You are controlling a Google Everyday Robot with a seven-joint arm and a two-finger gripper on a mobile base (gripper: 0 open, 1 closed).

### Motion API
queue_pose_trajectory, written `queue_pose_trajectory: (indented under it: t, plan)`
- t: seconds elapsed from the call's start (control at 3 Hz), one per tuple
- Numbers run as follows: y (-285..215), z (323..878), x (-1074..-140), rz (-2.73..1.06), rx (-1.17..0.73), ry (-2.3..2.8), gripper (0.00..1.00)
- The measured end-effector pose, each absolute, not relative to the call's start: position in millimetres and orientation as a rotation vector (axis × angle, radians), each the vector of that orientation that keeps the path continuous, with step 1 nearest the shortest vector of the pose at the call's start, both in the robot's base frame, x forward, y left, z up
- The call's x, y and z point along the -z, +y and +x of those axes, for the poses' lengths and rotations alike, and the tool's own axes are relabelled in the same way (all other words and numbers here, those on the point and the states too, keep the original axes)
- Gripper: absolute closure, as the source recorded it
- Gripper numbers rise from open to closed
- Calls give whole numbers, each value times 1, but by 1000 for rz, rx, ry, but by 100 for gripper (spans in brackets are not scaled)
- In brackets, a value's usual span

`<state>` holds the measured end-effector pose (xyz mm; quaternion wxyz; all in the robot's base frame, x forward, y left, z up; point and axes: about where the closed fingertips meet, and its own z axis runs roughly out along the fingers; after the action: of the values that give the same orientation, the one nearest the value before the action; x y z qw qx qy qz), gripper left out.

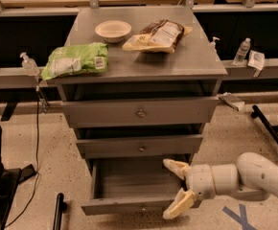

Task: Close bottom drawer

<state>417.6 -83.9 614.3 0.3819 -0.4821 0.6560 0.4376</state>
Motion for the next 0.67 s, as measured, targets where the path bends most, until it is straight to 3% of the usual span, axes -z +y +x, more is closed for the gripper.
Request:
queue_pose_trajectory:
  t: [0.33,0.67]
  plan:
    - [-61,406,-546,-1202,-1233,1714,0]
    - [-56,405,-536,-1193,-1260,1735,0]
